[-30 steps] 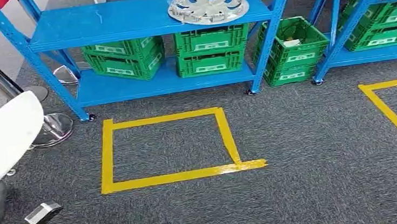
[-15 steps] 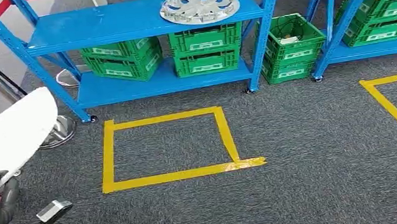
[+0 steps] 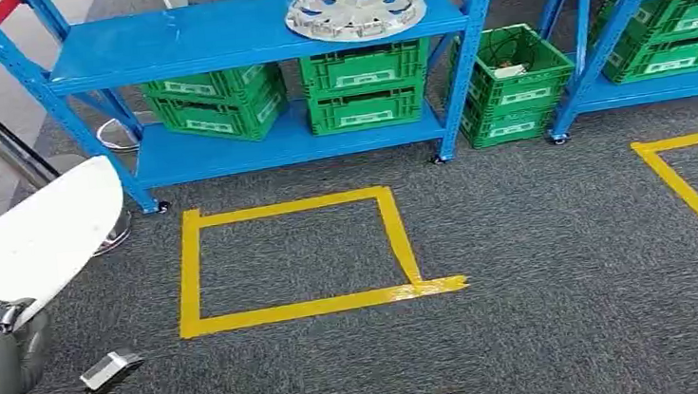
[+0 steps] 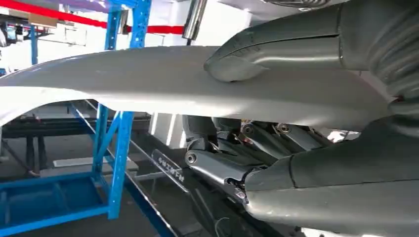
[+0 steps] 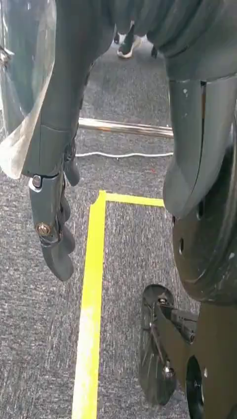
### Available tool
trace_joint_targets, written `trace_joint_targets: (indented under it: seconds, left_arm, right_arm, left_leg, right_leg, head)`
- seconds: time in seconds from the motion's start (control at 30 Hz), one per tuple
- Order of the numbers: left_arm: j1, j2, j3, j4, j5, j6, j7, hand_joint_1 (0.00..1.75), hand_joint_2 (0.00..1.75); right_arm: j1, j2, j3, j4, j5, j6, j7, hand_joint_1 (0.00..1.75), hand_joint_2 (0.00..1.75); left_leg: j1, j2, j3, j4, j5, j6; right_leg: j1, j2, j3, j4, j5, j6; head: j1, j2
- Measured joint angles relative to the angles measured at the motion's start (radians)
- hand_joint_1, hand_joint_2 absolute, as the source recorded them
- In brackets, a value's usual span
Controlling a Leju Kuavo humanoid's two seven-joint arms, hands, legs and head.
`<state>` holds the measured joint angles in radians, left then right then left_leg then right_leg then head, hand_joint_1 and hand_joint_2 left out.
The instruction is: Take the parts from the cabinet and place them on the table.
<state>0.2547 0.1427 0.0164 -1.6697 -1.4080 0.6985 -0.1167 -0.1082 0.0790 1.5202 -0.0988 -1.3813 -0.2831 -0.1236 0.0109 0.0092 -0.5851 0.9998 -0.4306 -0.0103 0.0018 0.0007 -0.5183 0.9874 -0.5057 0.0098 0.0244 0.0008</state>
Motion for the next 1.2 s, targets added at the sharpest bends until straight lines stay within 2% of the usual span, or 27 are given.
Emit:
trace_joint_targets:
  seconds: [0.1,0.2,0.23,0.27,0.3,0.33,0.4,0.43,0.47,0.5,0.53,0.57,0.6,0.63,0.67,0.73,0.77,0.8,0.83,0.87,1.0,1.03,1.07,1.1,1.13,1.17,1.2]
  left_arm:
    - [0.0,0.006,-0.005,0.004,-0.003,0.0,0.003,1.75,1.75]
    - [0.0,0.013,-0.008,0.005,-0.005,0.0,0.006,1.75,1.75]
    - [0.0,0.016,-0.01,0.005,-0.005,0.0,0.007,1.75,1.75]
    - [0.0,0.016,-0.013,0.005,-0.005,0.0,0.008,1.75,1.75]
    - [-0.002,0.016,-0.016,0.005,-0.005,0.0,0.008,1.75,1.75]
    - [-0.003,0.016,-0.018,0.006,-0.005,0.0,0.009,1.75,1.75]
    - [-0.002,0.016,-0.019,0.007,-0.01,0.0,0.015,1.75,1.75]
    - [-0.002,0.016,-0.021,0.007,-0.013,0.0,0.02,1.75,1.75]
    - [-0.001,0.016,-0.023,0.008,-0.016,0.0,0.027,1.75,1.75]
    - [-0.001,0.018,-0.024,0.008,-0.016,0.0,0.034,1.75,1.75]
    - [-0.001,0.019,-0.026,0.008,-0.017,0.0,0.037,1.75,1.75]
    - [-0.001,0.02,-0.027,0.008,-0.017,0.0,0.04,1.75,1.75]
    - [-0.001,0.024,-0.027,0.007,-0.017,0.0,0.041,1.75,1.75]
    - [-0.001,0.026,-0.029,0.007,-0.017,0.0,0.043,1.75,1.75]
    - [-0.001,0.03,-0.032,0.007,-0.016,0.0,0.045,1.75,1.75]
    - [-0.001,0.035,-0.035,0.007,-0.014,0.0,0.051,1.75,1.75]
    - [0.0,0.037,-0.037,0.007,-0.013,0.0,0.053,1.75,1.75]
    - [0.001,0.039,-0.038,0.007,-0.012,0.0,0.054,1.75,1.75]
    - [0.001,0.042,-0.04,0.007,-0.012,0.0,0.054,1.75,1.75]
    - [0.001,0.043,-0.041,0.007,-0.012,0.0,0.054,1.75,1.75]
    - [0.001,0.044,-0.041,0.007,-0.012,0.0,0.054,1.75,1.75]
    - [0.001,0.044,-0.042,0.007,-0.012,0.0,0.054,1.75,1.75]
    - [0.003,0.044,-0.045,0.008,-0.012,0.0,0.054,1.75,1.75]
    - [0.003,0.047,-0.048,0.008,-0.013,0.0,0.054,1.75,1.75]
    - [0.003,0.049,-0.048,0.008,-0.013,0.0,0.054,1.75,1.75]
    - [0.003,0.05,-0.049,0.008,-0.013,0.0,0.054,1.75,1.75]
    - [0.002,0.051,-0.05,0.008,-0.013,0.001,0.054,1.75,1.75]
  right_arm:
    - [0.0,0.0,0.0,0.0,0.002,0.0,0.0,0.0,1.75]
    - [-0.001,0.0,0.0,0.0,0.004,0.0,0.001,0.0,1.75]
    - [-0.002,0.0,0.0,0.0,0.005,0.0,0.001,0.0,1.75]
    - [-0.002,0.0,0.0,0.0,0.005,0.0,0.001,0.0,1.75]
    - [-0.002,0.0,0.0,0.0,0.005,-0.001,0.001,0.0,1.75]
    - [-0.004,0.0,0.0,0.0,0.005,-0.001,0.001,0.0,1.75]
    - [-0.004,-0.002,0.0,0.002,0.006,-0.001,0.002,0.0,1.75]
    - [-0.002,-0.002,0.0,0.002,0.006,-0.001,0.003,0.0,1.75]
    - [0.001,-0.002,0.0,0.002,0.007,-0.001,0.003,0.0,1.75]
    - [0.002,-0.003,0.0,0.002,0.008,-0.001,0.005,0.0,1.75]
    - [0.003,-0.003,0.0,0.002,0.008,-0.001,0.006,0.0,1.75]
    - [0.003,-0.004,0.0,0.003,0.008,-0.001,0.006,0.0,1.75]
    - [0.001,-0.002,0.0,0.002,0.008,0.0,0.006,0.0,1.75]
    - [0.0,-0.002,0.0,0.001,0.009,0.0,0.005,0.0,1.75]
    - [0.0,-0.002,0.0,0.001,0.008,-0.001,0.005,0.0,1.75]
    - [0.002,-0.002,0.0,0.001,0.008,-0.001,0.006,0.0,1.75]
    - [0.002,-0.002,0.0,0.001,0.008,-0.001,0.006,0.0,1.75]
    - [0.002,-0.002,0.0,0.001,0.008,-0.001,0.006,0.0,1.75]
    - [0.002,-0.002,0.0,0.001,0.008,-0.001,0.006,0.0,1.75]
    - [0.002,-0.002,0.0,0.001,0.008,-0.001,0.006,0.0,1.75]
    - [0.002,-0.002,0.0,0.001,0.008,-0.001,0.006,0.0,1.75]
    - [0.002,-0.002,0.0,0.001,0.008,-0.001,0.006,0.0,1.75]
    - [0.005,-0.002,0.0,0.001,0.007,-0.001,0.006,0.0,1.75]
    - [0.005,0.0,0.0,0.0,0.005,0.0,0.006,0.0,1.75]
    - [0.004,0.002,0.0,0.0,0.005,0.0,0.006,0.0,1.75]
    - [0.002,0.006,0.0,-0.001,0.005,0.0,0.005,0.0,1.75]
    - [0.001,0.006,0.0,-0.001,0.003,-0.002,0.005,0.0,1.75]
  left_leg:
    - [-0.001,0.0,-0.007,0.007,-0.001,0.002]
    - [-0.004,0.0,-0.008,0.009,-0.003,0.01]
    - [-0.003,0.0,-0.006,-0.002,0.001,0.016]
    - [0.01,0.002,0.003,-0.022,0.013,0.02]
    - [0.008,0.004,0.005,-0.029,0.017,0.023]
    - [0.01,0.004,0.001,-0.029,0.019,0.027]
    - [0.01,0.005,-0.007,-0.027,0.021,0.026]
    - [0.011,0.005,-0.01,-0.027,0.023,0.024]
    - [0.013,0.004,-0.013,-0.026,0.025,0.021]
    - [0.017,0.004,-0.015,-0.023,0.026,0.018]
    - [0.022,0.003,-0.018,-0.018,0.027,0.013]
    - [0.028,0.002,-0.022,-0.008,0.024,0.003]
    - [0.023,0.001,-0.027,0.0,0.023,-0.008]
    - [0.02,-0.001,-0.031,0.01,0.021,-0.016]
    - [0.019,-0.002,-0.031,0.006,0.026,-0.02]
    - [0.023,-0.003,-0.029,0.002,0.034,-0.031]
    - [0.026,-0.004,-0.031,0.006,0.031,-0.034]
    - [0.026,-0.003,-0.042,0.033,-0.004,-0.034]
    - [0.024,-0.004,-0.065,0.096,-0.054,-0.033]
    - [0.022,-0.004,-0.079,0.135,-0.078,-0.033]
    - [0.022,-0.004,-0.083,0.145,-0.083,-0.033]
    - [0.02,-0.004,-0.107,0.214,-0.117,-0.033]
    - [0.015,-0.004,-0.138,0.326,-0.154,-0.025]
    - [-0.004,-0.006,-0.027,0.135,-0.049,0.011]
    - [-0.013,-0.007,0.011,0.054,-0.03,0.031]
    - [-0.014,-0.005,0.02,0.036,-0.036,0.036]
    - [-0.018,-0.005,0.021,0.026,-0.04,0.035]
  right_leg:
    - [-0.001,0.0,0.002,0.003,0.001,0.003]
    - [-0.003,0.0,0.003,-0.001,0.002,0.01]
    - [-0.001,0.0,0.006,-0.006,0.004,0.015]
    - [-0.002,0.001,-0.001,0.002,-0.006,0.018]
    - [-0.001,0.003,-0.012,0.028,-0.032,0.025]
    - [-0.003,0.003,-0.039,0.085,-0.072,0.03]
    - [-0.006,0.003,-0.112,0.251,-0.15,0.039]
    - [-0.007,0.003,-0.133,0.297,-0.16,0.043]
    - [-0.01,0.003,-0.129,0.293,-0.145,0.047]
    - [-0.013,0.003,-0.1,0.24,-0.107,0.05]
    - [-0.018,0.003,-0.056,0.155,-0.063,0.056]
    - [-0.025,0.003,0.0,0.05,-0.02,0.064]
    - [-0.022,0.009,0.017,0.01,-0.039,0.07]
    - [-0.021,0.021,0.012,0.007,-0.028,0.045]
    - [-0.02,0.018,0.008,0.014,-0.03,0.032]
    - [-0.016,0.017,0.003,0.023,-0.027,0.017]
    - [-0.019,0.013,0.002,0.02,-0.02,0.005]
    - [-0.019,0.01,0.011,0.02,-0.016,-0.002]
    - [-0.017,0.01,0.005,0.02,-0.012,-0.008]
    - [-0.016,0.009,0.003,0.022,-0.01,-0.01]
    - [-0.016,0.009,0.002,0.022,-0.009,-0.011]
    - [-0.013,0.008,-0.001,0.022,-0.007,-0.014]
    - [-0.005,0.006,-0.007,0.022,-0.005,-0.017]
    - [0.008,0.008,-0.002,0.022,-0.005,-0.018]
    - [0.007,0.008,-0.003,0.021,-0.005,-0.018]
    - [0.017,0.008,-0.008,0.027,-0.007,-0.015]
    - [0.011,0.008,-0.015,0.027,-0.003,-0.01]
  head:
    - [0.0,0.0]
    - [0.0,0.0]
    - [-0.001,0.0]
    - [0.0,0.0]
    - [0.002,0.0]
    - [0.006,0.0]
    - [0.006,0.0]
    - [0.005,0.0]
    - [0.005,0.0]
    - [0.006,0.0]
    - [0.005,0.0]
    - [0.006,0.0]
    - [0.008,0.0]
    - [0.011,0.0]
    - [0.006,0.0]
    - [0.007,0.0]
    - [0.006,0.0]
    - [0.004,0.0]
    - [0.001,0.0]
    - [0.001,0.0]
    - [0.001,0.0]
    - [0.0,0.0]
    - [0.0,0.0]
    - [-0.001,0.0]
    - [0.0,0.0]
    - [0.002,0.0]
    - [-0.001,0.0]
